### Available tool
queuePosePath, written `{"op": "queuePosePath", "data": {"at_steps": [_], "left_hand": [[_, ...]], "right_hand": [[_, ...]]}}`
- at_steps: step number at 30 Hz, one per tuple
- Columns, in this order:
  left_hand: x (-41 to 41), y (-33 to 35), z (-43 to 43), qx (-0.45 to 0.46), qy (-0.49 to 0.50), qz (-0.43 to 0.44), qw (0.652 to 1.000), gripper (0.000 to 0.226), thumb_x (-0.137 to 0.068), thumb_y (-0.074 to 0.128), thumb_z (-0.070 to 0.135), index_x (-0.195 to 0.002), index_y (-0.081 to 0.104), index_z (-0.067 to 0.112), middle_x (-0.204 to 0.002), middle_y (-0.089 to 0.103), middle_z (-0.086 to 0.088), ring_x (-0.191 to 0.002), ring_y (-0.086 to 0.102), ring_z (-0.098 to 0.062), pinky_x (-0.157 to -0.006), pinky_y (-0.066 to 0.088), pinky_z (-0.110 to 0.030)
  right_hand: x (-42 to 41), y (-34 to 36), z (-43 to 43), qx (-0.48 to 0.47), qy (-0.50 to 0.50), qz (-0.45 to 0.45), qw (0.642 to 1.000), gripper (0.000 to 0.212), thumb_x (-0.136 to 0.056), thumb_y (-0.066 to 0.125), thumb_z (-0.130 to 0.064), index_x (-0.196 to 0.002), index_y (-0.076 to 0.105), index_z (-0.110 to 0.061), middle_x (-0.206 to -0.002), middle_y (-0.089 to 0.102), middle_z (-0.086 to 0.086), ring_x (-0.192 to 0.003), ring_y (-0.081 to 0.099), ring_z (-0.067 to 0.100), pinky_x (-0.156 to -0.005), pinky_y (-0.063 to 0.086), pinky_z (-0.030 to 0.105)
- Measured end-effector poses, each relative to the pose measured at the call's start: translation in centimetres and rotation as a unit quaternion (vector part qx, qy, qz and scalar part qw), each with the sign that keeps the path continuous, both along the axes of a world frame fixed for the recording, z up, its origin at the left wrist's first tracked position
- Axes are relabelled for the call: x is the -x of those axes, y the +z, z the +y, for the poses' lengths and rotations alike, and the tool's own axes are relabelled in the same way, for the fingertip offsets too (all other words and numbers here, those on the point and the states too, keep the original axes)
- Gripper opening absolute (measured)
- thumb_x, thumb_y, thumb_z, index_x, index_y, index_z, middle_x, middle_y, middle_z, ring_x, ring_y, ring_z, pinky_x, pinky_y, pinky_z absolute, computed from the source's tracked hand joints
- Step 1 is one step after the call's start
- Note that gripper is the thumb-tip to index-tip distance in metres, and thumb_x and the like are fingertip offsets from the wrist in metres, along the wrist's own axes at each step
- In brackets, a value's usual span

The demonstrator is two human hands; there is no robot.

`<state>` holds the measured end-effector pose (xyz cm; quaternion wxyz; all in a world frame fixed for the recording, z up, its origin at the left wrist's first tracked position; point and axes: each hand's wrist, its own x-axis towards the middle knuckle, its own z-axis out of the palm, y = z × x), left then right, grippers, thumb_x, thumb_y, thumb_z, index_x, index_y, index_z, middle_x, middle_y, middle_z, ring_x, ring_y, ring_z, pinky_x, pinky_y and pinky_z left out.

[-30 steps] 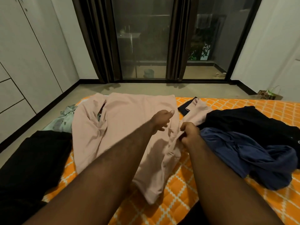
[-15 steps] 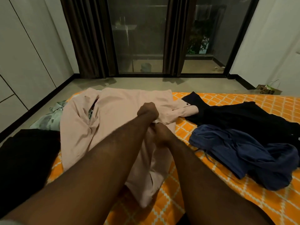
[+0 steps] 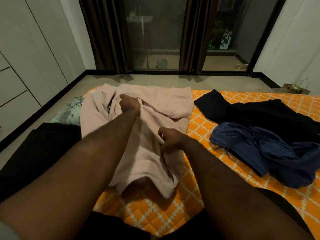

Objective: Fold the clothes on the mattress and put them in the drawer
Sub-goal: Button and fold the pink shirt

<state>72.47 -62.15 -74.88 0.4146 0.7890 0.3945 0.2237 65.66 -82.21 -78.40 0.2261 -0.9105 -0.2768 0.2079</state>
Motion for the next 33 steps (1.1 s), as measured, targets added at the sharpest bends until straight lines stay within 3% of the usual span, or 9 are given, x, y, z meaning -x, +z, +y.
{"op": "queuePosePath", "data": {"at_steps": [2,4,10,13,17,20,23,27,33], "left_hand": [[0.6,0.3,1.7,0.025,0.034,-0.011,0.999,0.041,-0.100,0.052,0.017,-0.139,0.044,0.006,-0.138,0.057,-0.021,-0.124,0.058,-0.038,-0.099,0.047,-0.043],[1.3,0.5,3.3,0.049,0.059,-0.021,0.997,0.039,-0.099,0.052,0.016,-0.136,0.046,0.007,-0.136,0.057,-0.021,-0.123,0.059,-0.038,-0.097,0.051,-0.047],[4.6,0.0,7.4,0.044,0.102,-0.052,0.992,0.043,-0.099,0.044,0.013,-0.141,0.041,0.002,-0.137,0.055,-0.025,-0.124,0.056,-0.042,-0.100,0.046,-0.047],[6.1,-0.8,9.0,0.034,0.108,-0.050,0.992,0.041,-0.099,0.044,0.013,-0.139,0.041,0.002,-0.135,0.056,-0.025,-0.122,0.057,-0.043,-0.098,0.048,-0.048],[8.5,-1.6,9.3,-0.063,0.042,0.013,0.997,0.050,-0.092,0.059,0.016,-0.137,0.040,0.005,-0.134,0.052,-0.023,-0.120,0.055,-0.045,-0.096,0.048,-0.051],[10.2,-3.0,8.1,-0.210,-0.042,0.063,0.975,0.043,-0.090,0.059,0.019,-0.130,0.045,0.011,-0.128,0.048,-0.017,-0.114,0.052,-0.041,-0.092,0.049,-0.051],[11.8,-4.5,6.3,-0.346,-0.244,0.046,0.905,0.031,-0.086,0.061,0.018,-0.115,0.054,0.013,-0.118,0.053,-0.014,-0.108,0.053,-0.038,-0.088,0.049,-0.048],[14.6,-5.4,3.0,-0.447,-0.554,0.075,0.699,0.029,-0.094,0.061,0.034,-0.117,0.057,0.018,-0.109,0.060,-0.008,-0.095,0.059,-0.028,-0.077,0.051,-0.041],[16.9,-5.5,0.3,-0.517,-0.624,0.074,0.582,0.044,-0.097,0.048,0.055,-0.125,0.054,0.021,-0.103,0.059,-0.004,-0.081,0.054,-0.018,-0.070,0.052,-0.036]], "right_hand": [[0.3,0.6,0.2,-0.008,0.009,-0.008,1.000,0.047,-0.073,0.085,-0.010,-0.106,0.051,-0.014,-0.095,0.059,0.005,-0.078,0.057,0.017,-0.055,0.051,0.026],[0.8,1.0,0.6,-0.008,0.027,-0.035,0.999,0.043,-0.075,0.082,-0.012,-0.103,0.050,-0.018,-0.092,0.054,-0.002,-0.077,0.051,0.016,-0.049,0.038,0.020],[2.1,0.9,2.1,-0.093,0.031,-0.030,0.995,0.019,-0.092,0.068,-0.025,-0.109,0.062,-0.017,-0.106,0.065,0.003,-0.090,0.059,0.019,-0.074,0.047,0.029],[2.8,1.5,3.1,-0.090,0.051,-0.012,0.995,0.019,-0.094,0.068,-0.030,-0.110,0.066,-0.020,-0.106,0.068,0.001,-0.091,0.063,0.017,-0.073,0.050,0.025],[3.6,1.3,3.5,-0.063,0.057,0.065,0.994,0.021,-0.091,0.074,-0.021,-0.110,0.066,-0.022,-0.094,0.065,-0.002,-0.068,0.061,0.010,-0.055,0.049,0.019],[3.8,1.2,3.1,0.002,0.068,0.065,0.996,0.030,-0.081,0.087,-0.032,-0.099,0.065,-0.021,-0.086,0.065,-0.003,-0.064,0.060,0.009,-0.052,0.048,0.017],[3.8,2.0,2.5,0.056,0.074,0.061,0.994,0.034,-0.073,0.092,-0.037,-0.080,0.065,-0.018,-0.071,0.064,-0.003,-0.058,0.057,0.010,-0.049,0.045,0.017],[4.1,2.8,1.2,0.124,0.052,0.150,0.979,0.027,-0.070,0.095,-0.027,-0.076,0.071,-0.016,-0.072,0.065,0.005,-0.063,0.058,0.019,-0.057,0.054,0.027],[6.2,2.3,1.5,0.266,0.053,0.121,0.955,0.028,-0.086,0.082,-0.022,-0.106,0.075,-0.003,-0.078,0.072,0.006,-0.067,0.067,0.019,-0.059,0.055,0.028]]}}
